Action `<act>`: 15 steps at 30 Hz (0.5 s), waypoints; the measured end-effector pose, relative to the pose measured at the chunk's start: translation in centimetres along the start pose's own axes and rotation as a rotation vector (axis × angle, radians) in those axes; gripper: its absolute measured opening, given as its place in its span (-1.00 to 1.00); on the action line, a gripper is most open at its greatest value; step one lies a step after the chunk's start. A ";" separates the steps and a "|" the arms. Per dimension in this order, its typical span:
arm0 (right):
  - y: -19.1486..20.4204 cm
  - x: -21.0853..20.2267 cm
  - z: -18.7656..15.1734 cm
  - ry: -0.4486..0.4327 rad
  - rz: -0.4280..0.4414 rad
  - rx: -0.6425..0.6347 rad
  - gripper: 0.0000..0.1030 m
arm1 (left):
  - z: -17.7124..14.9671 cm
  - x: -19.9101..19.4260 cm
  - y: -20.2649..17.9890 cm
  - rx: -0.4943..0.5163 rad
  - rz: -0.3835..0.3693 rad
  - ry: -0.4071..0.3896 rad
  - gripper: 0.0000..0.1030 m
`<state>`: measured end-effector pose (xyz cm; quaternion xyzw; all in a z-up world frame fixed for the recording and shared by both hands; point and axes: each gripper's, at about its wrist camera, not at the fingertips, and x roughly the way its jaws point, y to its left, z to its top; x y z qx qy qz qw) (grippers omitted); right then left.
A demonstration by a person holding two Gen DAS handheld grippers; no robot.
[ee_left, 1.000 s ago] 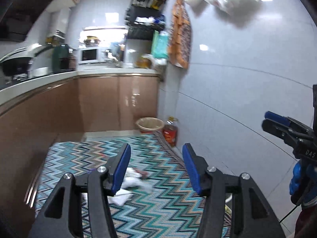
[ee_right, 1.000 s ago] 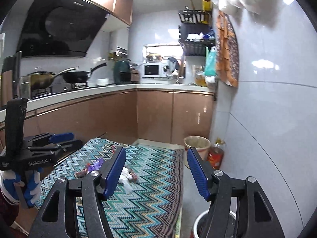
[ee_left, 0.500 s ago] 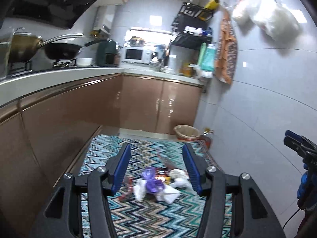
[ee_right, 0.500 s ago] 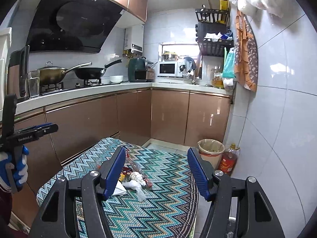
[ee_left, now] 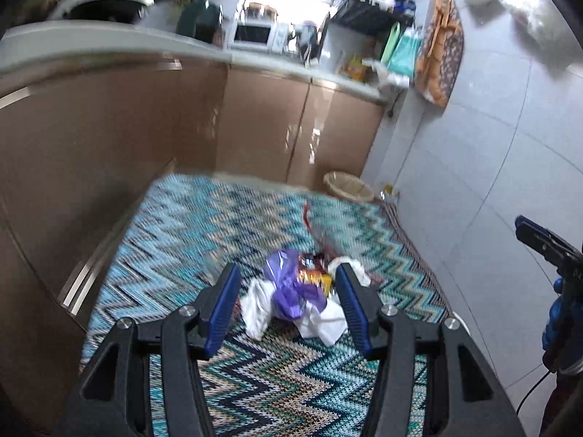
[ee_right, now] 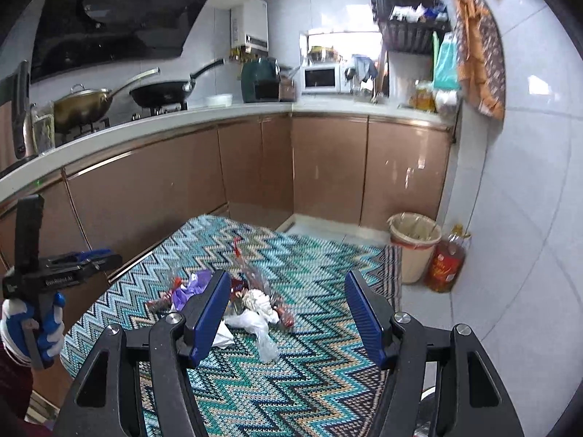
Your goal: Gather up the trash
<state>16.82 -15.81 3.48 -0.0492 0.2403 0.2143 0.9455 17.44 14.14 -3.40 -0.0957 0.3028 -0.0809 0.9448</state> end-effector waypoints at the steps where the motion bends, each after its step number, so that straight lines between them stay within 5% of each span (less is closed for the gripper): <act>1: -0.2 0.9 -0.2 0.016 0.009 0.003 0.21 | -0.4 1.0 0.2 -0.003 -0.004 0.019 0.02; 8: -1.5 6.5 -1.2 0.112 0.059 0.032 0.21 | -1.9 6.4 1.2 -0.049 -0.029 0.116 -0.02; 15: -2.1 12.1 -2.7 0.208 0.106 0.059 0.21 | -2.7 9.8 1.5 -0.071 -0.060 0.175 -0.32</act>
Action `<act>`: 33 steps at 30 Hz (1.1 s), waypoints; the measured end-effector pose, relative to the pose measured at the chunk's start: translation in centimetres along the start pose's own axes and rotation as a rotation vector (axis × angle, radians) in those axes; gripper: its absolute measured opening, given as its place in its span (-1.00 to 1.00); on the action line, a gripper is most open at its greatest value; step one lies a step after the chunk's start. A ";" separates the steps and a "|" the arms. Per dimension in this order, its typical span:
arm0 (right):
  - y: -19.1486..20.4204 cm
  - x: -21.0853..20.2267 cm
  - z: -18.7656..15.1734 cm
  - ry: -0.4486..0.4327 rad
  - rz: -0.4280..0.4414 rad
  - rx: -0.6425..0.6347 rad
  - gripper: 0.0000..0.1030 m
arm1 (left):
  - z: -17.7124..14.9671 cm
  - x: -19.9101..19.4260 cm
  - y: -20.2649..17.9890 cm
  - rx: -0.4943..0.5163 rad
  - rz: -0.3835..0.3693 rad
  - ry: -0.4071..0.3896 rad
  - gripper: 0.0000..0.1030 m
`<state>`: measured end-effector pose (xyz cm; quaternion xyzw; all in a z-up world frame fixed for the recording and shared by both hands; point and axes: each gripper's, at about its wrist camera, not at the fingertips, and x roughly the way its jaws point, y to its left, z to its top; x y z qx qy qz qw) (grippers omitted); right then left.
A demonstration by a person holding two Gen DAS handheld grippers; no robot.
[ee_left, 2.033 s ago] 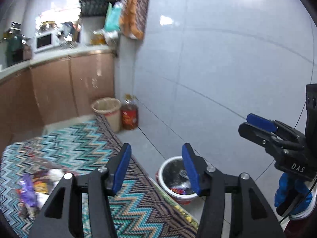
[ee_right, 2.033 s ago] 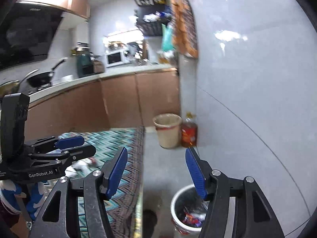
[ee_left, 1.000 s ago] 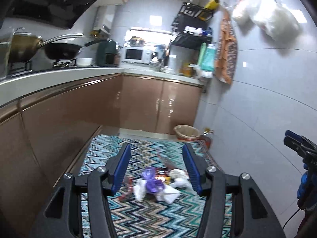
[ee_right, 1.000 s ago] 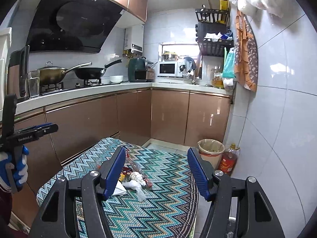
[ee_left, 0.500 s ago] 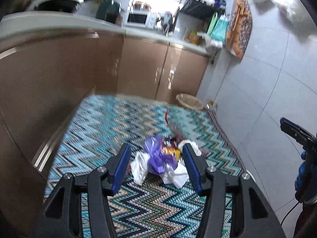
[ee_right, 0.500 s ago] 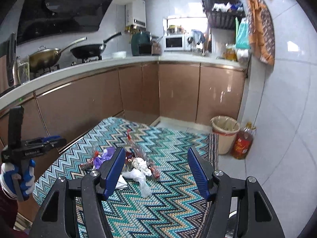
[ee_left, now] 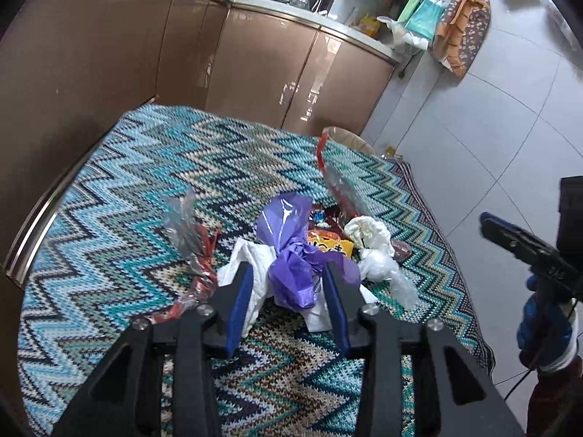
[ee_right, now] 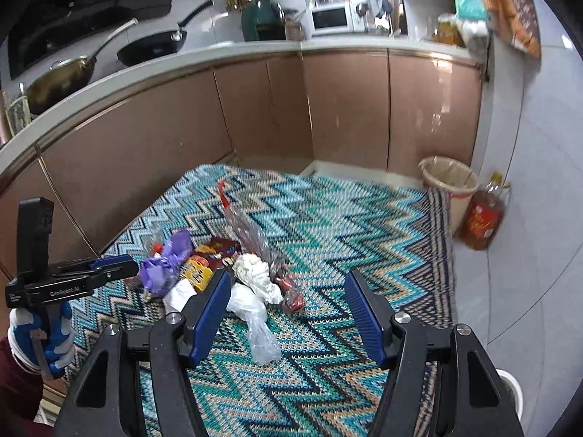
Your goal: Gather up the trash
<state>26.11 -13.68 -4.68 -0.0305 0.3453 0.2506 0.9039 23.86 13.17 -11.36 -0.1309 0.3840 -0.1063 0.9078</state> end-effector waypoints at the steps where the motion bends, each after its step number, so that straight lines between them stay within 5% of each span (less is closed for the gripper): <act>1: -0.2 0.7 -0.1 0.012 0.007 0.005 0.21 | 0.0 0.4 0.1 0.000 -0.001 0.006 -0.34; 8: -2.3 4.9 -1.1 0.085 0.066 0.083 -0.06 | -0.2 1.7 0.0 0.004 -0.011 0.024 -0.53; 27: -3.8 9.7 -2.4 0.169 0.134 0.165 -0.21 | -0.6 2.6 -2.4 0.113 -0.008 0.014 -0.60; 30: -3.6 10.3 -2.7 0.182 0.144 0.170 -0.37 | -0.7 2.7 -2.2 0.108 -0.007 0.014 -0.63; 33: -3.6 10.9 -2.9 0.186 0.152 0.180 -0.77 | -0.8 2.5 -2.1 0.109 -0.007 0.009 -0.66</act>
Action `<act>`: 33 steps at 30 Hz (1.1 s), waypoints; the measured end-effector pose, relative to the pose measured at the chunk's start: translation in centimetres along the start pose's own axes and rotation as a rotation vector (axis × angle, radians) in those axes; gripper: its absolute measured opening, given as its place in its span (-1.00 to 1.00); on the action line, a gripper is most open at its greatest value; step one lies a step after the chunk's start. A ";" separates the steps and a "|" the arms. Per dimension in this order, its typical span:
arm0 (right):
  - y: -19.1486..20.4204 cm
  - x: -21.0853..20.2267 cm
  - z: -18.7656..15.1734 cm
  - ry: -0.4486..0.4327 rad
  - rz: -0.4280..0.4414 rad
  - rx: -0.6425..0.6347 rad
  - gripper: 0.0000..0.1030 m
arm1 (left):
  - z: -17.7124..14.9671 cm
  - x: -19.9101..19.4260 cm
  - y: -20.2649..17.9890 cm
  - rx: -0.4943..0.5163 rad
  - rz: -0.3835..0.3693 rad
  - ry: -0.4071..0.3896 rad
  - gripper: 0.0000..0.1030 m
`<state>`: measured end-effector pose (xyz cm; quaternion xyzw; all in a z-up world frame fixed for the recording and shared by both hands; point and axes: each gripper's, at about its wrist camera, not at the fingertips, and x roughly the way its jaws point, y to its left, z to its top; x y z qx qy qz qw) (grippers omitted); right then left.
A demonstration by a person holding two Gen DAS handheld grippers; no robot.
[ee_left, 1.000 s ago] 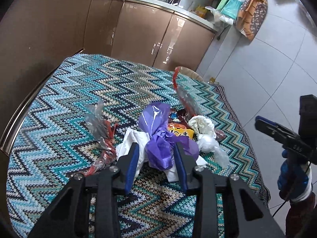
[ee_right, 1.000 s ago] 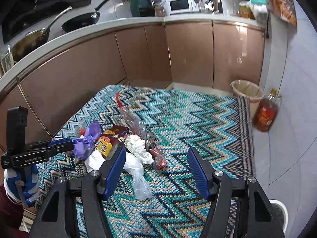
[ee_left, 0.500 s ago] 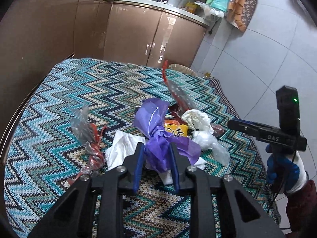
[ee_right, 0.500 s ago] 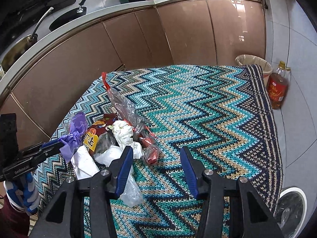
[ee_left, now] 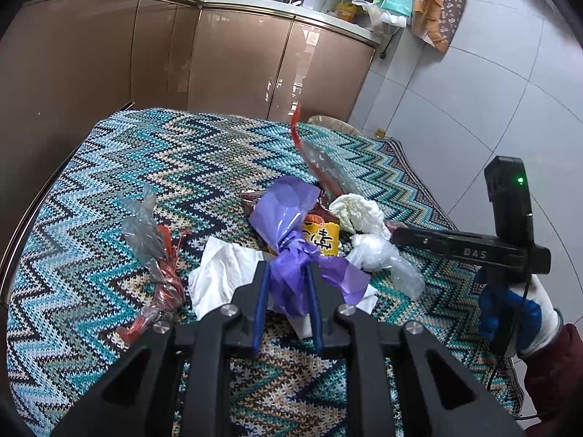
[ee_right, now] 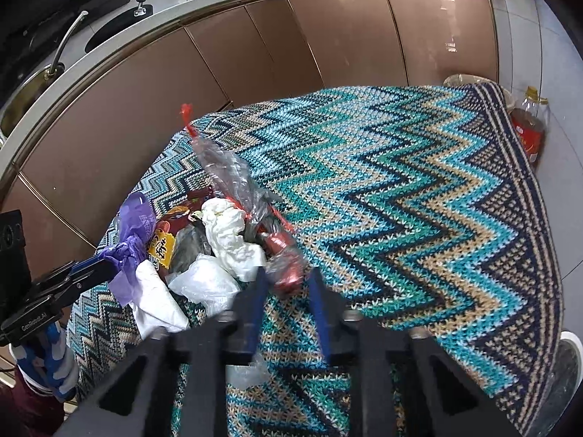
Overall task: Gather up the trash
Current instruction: 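Grasp the clear bag with red strip with the right tool while the left tool holds the glove, then carry the purple glove and clear bag to the white bin and open both tools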
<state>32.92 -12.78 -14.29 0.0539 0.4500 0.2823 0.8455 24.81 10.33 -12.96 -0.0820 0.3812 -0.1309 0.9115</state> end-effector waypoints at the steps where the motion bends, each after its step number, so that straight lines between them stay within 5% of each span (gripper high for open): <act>1: 0.0 0.0 0.0 -0.003 -0.003 0.000 -0.79 | -0.1 -0.1 0.0 0.004 -0.001 -0.002 -0.67; 23: 3.5 -11.9 -2.5 -0.220 -0.070 -0.039 -0.85 | -0.6 -9.7 -1.8 0.015 0.004 -0.154 -0.69; 33: 3.2 -19.2 -6.4 -0.333 -0.081 -0.010 -0.85 | -0.4 -13.1 -6.5 0.088 -0.020 -0.193 -0.69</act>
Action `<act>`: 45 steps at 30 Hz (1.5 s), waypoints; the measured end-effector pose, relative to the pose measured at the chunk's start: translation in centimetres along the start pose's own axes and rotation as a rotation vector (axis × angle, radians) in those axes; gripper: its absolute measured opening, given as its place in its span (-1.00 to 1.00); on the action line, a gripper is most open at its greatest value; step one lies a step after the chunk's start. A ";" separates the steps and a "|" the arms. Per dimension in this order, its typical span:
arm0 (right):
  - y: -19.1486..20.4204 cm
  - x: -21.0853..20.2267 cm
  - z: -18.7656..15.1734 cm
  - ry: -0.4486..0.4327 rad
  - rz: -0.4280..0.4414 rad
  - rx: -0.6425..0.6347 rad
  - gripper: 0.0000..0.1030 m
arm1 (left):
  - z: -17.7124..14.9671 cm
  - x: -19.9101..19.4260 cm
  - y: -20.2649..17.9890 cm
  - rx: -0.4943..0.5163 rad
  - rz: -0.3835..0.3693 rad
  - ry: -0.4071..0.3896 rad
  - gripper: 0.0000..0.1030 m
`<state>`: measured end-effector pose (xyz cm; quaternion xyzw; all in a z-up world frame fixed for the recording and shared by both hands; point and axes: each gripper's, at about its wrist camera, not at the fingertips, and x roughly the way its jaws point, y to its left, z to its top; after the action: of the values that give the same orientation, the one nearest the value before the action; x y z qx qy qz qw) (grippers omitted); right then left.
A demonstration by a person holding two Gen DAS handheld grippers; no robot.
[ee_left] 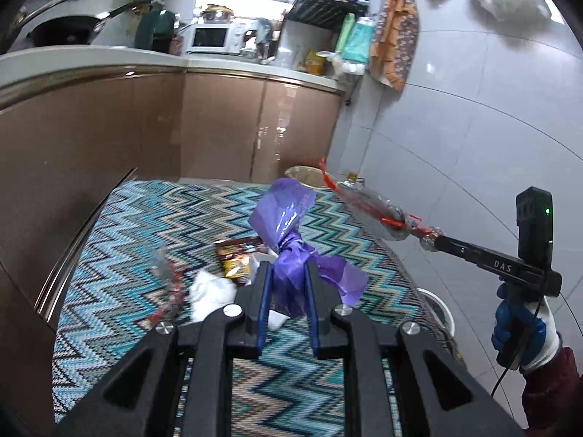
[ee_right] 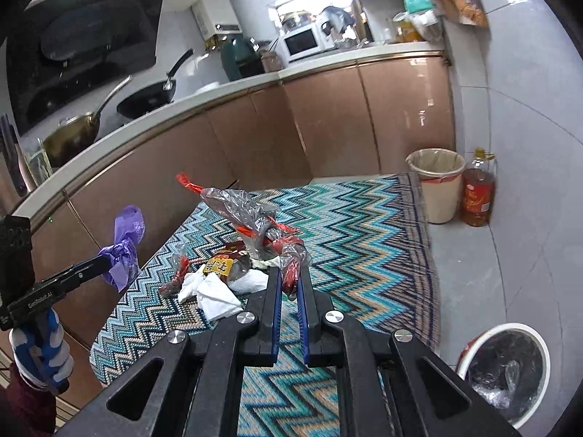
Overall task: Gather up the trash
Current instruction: 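Carry the purple glove and clear bag to the white bin and open both tools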
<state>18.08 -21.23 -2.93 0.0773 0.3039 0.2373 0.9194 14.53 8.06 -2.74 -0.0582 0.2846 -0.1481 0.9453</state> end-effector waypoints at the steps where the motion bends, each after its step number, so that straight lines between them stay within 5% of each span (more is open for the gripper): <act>1: -0.6 -1.0 -0.3 -0.012 -0.008 0.010 -0.85 | 0.2 0.2 -1.1 0.013 -0.010 0.002 -0.69; 14: -13.9 -11.0 -6.4 -0.069 -0.256 0.224 -0.84 | 1.5 10.7 -19.9 0.260 -0.255 0.171 -0.69; 25: -24.3 -11.0 -11.6 0.020 -0.399 0.407 -0.84 | -2.2 24.1 -34.1 0.400 -0.359 0.380 -0.68; 33: -28.6 -7.7 -14.2 0.123 -0.451 0.464 -0.78 | -5.1 30.7 -38.9 0.438 -0.348 0.481 -0.62; 35: -29.6 -6.9 -14.9 0.146 -0.464 0.481 -0.50 | -5.6 31.7 -39.4 0.437 -0.342 0.494 -0.54; 38: -30.6 -6.8 -15.8 0.166 -0.480 0.499 -0.30 | -6.1 32.4 -39.5 0.417 -0.345 0.505 -0.32; 45: -30.2 -7.9 -16.4 0.171 -0.501 0.498 -0.18 | -6.1 30.9 -38.0 0.369 -0.373 0.467 -0.31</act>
<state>14.54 -51.49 -20.59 0.2021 0.4376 -0.0710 0.8733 26.32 -37.90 -16.52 0.0984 0.4460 -0.3765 0.8060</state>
